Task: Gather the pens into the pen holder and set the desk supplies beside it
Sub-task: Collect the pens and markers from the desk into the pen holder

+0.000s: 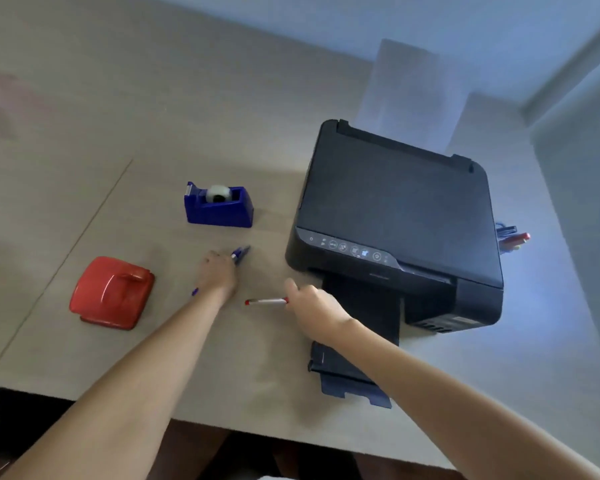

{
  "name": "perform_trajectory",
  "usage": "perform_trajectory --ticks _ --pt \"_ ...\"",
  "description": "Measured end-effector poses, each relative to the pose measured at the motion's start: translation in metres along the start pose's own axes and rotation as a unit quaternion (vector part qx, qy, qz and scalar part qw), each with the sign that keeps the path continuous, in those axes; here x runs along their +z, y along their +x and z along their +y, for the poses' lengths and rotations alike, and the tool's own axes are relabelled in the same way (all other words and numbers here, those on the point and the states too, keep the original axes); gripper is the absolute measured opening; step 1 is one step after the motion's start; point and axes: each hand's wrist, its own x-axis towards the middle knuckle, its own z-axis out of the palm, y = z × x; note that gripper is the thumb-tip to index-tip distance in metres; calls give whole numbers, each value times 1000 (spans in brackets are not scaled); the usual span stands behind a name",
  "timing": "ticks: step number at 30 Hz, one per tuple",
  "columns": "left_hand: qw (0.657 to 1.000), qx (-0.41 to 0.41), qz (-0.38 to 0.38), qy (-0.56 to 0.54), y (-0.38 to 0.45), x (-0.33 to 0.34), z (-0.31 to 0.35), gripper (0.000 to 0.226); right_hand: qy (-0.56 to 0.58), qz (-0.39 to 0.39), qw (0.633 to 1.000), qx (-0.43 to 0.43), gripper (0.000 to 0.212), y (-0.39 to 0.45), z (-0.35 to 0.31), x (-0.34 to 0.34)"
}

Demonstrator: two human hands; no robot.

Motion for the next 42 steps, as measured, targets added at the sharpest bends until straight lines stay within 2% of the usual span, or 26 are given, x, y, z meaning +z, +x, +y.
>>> perform_trajectory --ticks 2,4,6,9,12,15,18,22,24,26,30,33,38,40,42 --pt "1000 5 12 -23 -1 2 -1 32 52 44 998 -11 9 -24 16 -22" --pt "995 16 30 -91 -13 -8 4 30 91 95 991 -26 15 -51 36 -48" --pt "981 44 94 -164 -28 -26 20 31 136 165 976 -42 16 -80 63 -78" --pt "934 125 213 -258 -51 -73 64 13 191 270 943 -39 14 -122 114 -123" --pt "884 189 232 -359 -78 -123 137 19 188 370 909 27 9 -160 184 -156" --pt "793 272 176 -516 -111 -146 231 28 205 436 868 123 8 -196 263 -172" --pt "723 313 60 -614 -129 -137 327 30 211 464 839 191 13 -217 326 -175" --pt "697 281 -85 -654 -136 -89 439 27 234 473 818 229 17 -215 383 -165" --pt "706 247 -137 -649 -134 -62 483 29 250 464 818 231 18 -208 398 -160" --pt "740 201 -153 -623 -125 -36 517 30 259 457 819 231 19 -196 412 -154" --pt "835 111 -124 -524 -94 6 554 26 270 407 843 225 18 -164 437 -142" --pt "878 70 -106 -461 -78 32 563 16 254 361 871 215 17 -143 450 -132" --pt "914 78 -88 -388 -80 42 559 7 201 320 903 205 11 -125 441 -129" --pt "928 38 -94 -358 -65 57 574 2 201 291 911 211 11 -96 467 -122" --pt "930 22 -106 -352 -68 60 570 21 193 271 917 218 10 -97 464 -123"
